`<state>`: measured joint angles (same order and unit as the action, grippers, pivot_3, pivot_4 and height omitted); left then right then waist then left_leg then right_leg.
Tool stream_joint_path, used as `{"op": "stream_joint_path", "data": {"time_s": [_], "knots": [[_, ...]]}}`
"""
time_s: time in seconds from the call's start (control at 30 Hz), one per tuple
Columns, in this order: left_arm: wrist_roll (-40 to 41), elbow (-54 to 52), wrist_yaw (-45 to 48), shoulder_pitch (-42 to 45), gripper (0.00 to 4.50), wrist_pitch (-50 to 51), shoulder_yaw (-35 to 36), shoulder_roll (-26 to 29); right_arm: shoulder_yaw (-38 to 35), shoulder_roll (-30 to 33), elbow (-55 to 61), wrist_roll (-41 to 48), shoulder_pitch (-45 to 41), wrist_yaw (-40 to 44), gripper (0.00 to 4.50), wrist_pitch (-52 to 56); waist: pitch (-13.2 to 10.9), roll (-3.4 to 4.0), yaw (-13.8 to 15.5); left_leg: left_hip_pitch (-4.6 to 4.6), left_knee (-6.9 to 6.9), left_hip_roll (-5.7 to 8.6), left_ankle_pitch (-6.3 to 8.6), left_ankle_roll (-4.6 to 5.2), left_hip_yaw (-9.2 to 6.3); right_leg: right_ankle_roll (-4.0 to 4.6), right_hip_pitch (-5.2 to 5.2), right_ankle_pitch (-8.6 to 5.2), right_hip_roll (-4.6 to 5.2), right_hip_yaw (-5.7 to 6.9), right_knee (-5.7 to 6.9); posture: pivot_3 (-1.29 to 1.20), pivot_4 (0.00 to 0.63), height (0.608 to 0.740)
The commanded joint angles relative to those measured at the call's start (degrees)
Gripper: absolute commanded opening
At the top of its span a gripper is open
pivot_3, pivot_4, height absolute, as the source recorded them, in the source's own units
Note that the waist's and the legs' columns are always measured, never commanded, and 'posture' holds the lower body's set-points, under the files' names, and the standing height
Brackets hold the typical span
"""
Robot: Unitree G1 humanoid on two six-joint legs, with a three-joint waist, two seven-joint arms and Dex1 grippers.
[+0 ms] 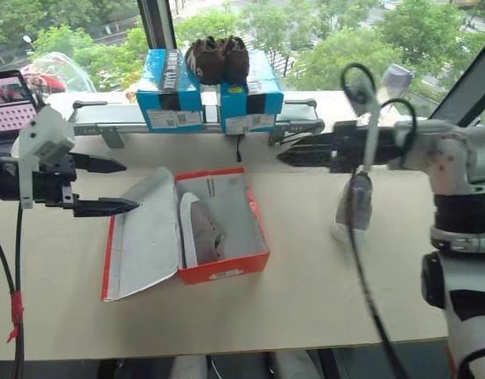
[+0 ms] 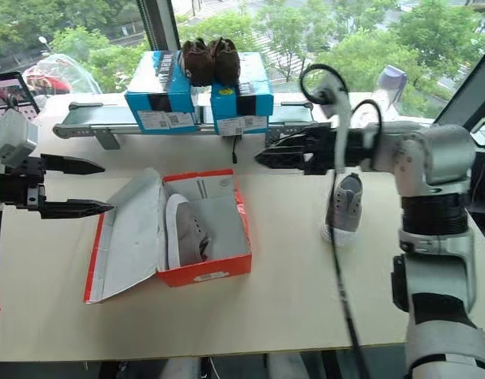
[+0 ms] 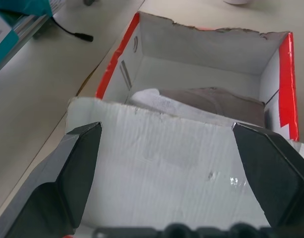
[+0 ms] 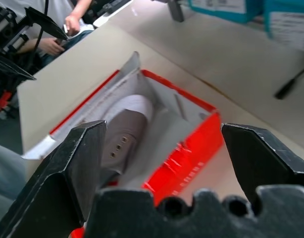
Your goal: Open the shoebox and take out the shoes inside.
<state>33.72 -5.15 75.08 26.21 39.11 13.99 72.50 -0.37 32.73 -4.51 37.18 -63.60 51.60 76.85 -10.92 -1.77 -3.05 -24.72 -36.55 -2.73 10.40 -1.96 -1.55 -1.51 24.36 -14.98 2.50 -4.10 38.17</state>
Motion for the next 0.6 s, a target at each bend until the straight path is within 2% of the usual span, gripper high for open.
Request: {"op": "stream_joint_path", "data": {"time_s": [0.03, 0.1, 0.3, 0.43, 0.6], "knots": [[0.06, -1.18, -1.02, -1.24, 4.50, 0.68, 4.85, 1.60, -1.36, -6.47, 4.41, 4.78, -2.20, -3.94, 4.43, 10.72, 0.00, 0.00, 0.48, -0.01, -0.01, 0.00, 0.00, 0.00, 0.00, 0.00, 0.00, 0.00, 0.00, 0.01, 0.01, 0.00, 0.150, 0.740], [0.58, -2.64, -1.26, -2.93, 4.50, 1.42, 6.37, 1.40, -2.34, -10.22, 4.73, 7.16, -1.83, -6.39, 4.43, 15.02, 0.00, 0.00, 0.52, 0.00, -0.01, -0.01, 0.00, 0.00, -0.01, 0.01, 0.00, 0.01, -0.01, 0.02, 0.04, 0.00, 0.150, 0.740], [1.98, -6.32, -2.91, -6.86, 4.50, 3.53, 9.90, 0.16, 1.45, -13.80, 5.87, 11.02, 2.46, -11.96, 4.43, 15.65, 0.03, -0.05, 0.76, 0.00, -0.02, -0.01, 0.00, 0.00, -0.02, 0.02, -0.03, 0.01, 0.01, 0.05, 0.00, 0.00, 0.150, 0.740], [1.97, -7.09, -3.75, -7.90, 4.50, 3.47, 10.04, -0.46, 3.03, -18.16, 1.50, 7.17, 1.95, -14.29, 4.43, 13.29, 0.03, -0.05, 0.12, 0.09, -0.02, -0.03, 0.00, 0.00, 0.01, 0.05, 0.01, 0.03, -0.02, 0.02, 0.16, 0.00, 0.150, 0.740], [2.77, -7.58, -4.62, -7.68, 4.50, 3.73, 9.84, -0.46, 6.60, -19.68, -3.69, 3.39, 1.66, -14.32, 4.43, 7.72, 0.03, -0.05, -0.40, 0.07, -0.02, -0.03, 0.00, 0.00, 0.01, 0.05, 0.02, 0.03, -0.02, 0.02, 0.15, 0.00, 0.150, 0.740]]}}
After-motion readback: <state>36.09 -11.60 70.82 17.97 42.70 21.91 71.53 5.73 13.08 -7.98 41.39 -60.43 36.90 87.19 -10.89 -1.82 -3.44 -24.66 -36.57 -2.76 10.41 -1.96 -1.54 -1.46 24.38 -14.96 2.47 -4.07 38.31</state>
